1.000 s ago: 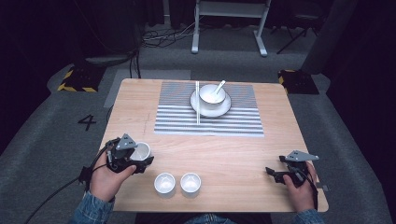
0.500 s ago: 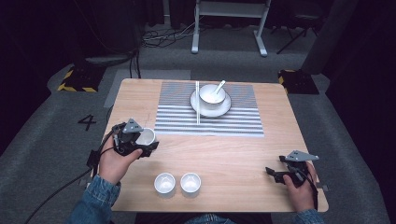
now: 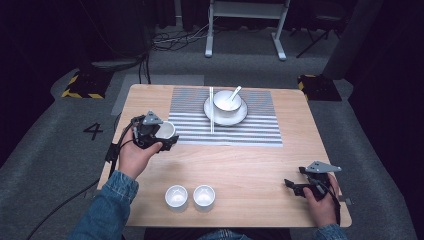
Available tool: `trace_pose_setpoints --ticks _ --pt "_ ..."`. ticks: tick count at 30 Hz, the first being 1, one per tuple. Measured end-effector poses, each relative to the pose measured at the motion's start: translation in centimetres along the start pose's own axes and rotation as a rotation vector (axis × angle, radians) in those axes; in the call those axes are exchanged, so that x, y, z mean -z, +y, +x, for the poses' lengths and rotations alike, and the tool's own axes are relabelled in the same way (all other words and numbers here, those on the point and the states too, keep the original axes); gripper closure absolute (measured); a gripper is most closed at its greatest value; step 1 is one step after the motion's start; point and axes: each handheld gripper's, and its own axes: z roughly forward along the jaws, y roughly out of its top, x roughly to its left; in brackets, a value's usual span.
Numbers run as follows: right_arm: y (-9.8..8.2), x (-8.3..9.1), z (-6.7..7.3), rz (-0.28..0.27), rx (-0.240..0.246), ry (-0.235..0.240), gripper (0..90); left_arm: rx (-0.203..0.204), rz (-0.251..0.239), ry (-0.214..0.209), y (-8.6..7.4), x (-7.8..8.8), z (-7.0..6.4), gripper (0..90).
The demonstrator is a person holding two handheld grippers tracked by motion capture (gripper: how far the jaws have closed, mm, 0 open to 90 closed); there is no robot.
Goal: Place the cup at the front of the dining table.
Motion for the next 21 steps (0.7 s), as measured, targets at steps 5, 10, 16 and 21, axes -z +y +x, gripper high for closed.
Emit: trace_pose_setpoints --ticks 5,10,16,21 --pt "0.0 0.0 0.0 0.001 -0.001 0.0 17.2 -0.01 -0.02 -0.002 1.4 -1.5 0.4 26.4" --pt "0.0 0.0 0.0 0.0 0.0 0.0 17.2 -0.002 -0.03 -0.011 2.5 -3.2 1.1 26.3" --pt "0.0 0.0 0.0 0.0 0.0 0.0 17.2 0.023 -0.021 0.008 3.2 -5.7 2.2 26.3" --pt "0.0 0.0 0.0 0.0 0.0 0.0 17.2 0.045 -0.031 0.005 3.7 -7.4 2.8 26.3"
